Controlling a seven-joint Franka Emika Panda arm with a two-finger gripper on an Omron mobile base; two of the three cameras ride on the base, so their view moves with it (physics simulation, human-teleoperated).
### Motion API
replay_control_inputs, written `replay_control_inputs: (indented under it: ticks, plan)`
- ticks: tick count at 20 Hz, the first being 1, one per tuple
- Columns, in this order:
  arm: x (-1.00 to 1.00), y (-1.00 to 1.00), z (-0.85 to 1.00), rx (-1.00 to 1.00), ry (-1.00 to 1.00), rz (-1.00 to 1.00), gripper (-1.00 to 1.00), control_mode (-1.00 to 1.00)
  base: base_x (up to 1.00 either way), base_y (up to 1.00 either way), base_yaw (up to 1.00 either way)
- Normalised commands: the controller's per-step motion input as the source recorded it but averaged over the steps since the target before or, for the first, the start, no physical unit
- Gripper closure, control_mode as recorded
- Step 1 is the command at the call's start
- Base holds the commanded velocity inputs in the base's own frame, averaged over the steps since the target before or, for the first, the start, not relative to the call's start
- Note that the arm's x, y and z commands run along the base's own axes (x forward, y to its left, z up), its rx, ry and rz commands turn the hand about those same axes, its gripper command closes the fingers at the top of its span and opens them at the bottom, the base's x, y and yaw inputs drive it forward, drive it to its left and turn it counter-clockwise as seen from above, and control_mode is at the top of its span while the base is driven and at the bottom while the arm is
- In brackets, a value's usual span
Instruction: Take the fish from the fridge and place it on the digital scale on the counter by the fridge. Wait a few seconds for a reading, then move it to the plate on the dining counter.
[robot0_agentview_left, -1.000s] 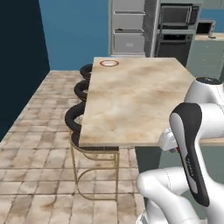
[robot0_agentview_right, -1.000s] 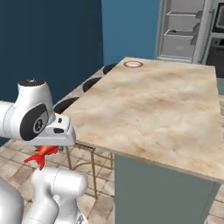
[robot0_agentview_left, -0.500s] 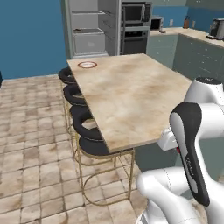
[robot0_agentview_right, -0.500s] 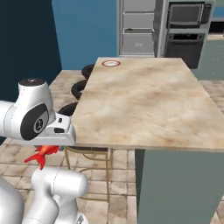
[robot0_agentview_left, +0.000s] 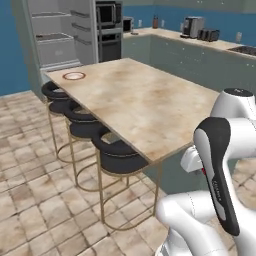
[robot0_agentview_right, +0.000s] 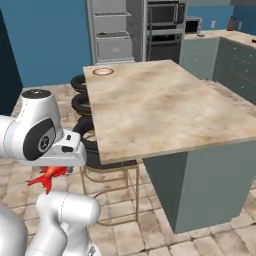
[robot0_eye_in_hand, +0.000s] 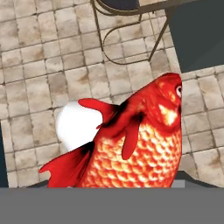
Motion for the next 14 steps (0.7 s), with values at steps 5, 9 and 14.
replay_control_inputs:
  ticks: [5, 9, 14]
  plan:
    - [0.00, 0.00, 0.00, 0.00, 0.00, 0.00, 1.00, 1.00, 0.11, 1.00, -0.51]
    - [0.00, 0.00, 0.00, 0.00, 0.00, 0.00, 1.00, 1.00, 0.24, 1.00, -0.52]
    - [0.00, 0.00, 0.00, 0.00, 0.00, 0.00, 1.00, 1.00, 0.50, 1.00, -0.47]
